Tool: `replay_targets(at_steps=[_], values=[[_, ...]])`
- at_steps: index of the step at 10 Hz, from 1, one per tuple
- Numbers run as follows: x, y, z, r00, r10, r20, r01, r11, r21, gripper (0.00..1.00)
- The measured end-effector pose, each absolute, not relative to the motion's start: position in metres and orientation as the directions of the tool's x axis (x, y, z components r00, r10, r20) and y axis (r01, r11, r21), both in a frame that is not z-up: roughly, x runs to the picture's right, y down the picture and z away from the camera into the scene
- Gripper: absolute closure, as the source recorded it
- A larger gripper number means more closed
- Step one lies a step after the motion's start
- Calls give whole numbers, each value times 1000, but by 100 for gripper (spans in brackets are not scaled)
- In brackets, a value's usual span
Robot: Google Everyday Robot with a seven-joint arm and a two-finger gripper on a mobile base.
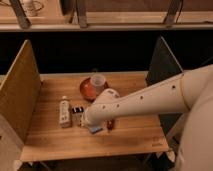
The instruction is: Knock the eraser over
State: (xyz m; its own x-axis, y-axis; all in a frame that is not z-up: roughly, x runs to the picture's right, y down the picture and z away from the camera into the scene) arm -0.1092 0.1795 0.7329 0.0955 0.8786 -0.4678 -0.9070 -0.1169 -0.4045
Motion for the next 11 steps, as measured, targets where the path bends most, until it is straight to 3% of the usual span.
replay_targets(at_steps=[3,6,8,11], values=[[-144,179,786,134,885,-446,-871,-110,-480,100],[-167,151,813,176,934,-312,-816,-39,-576,100],[-170,97,803,219,969,-112,-773,102,-626,100],[-119,12,768,254,963,93,-798,263,-542,100]])
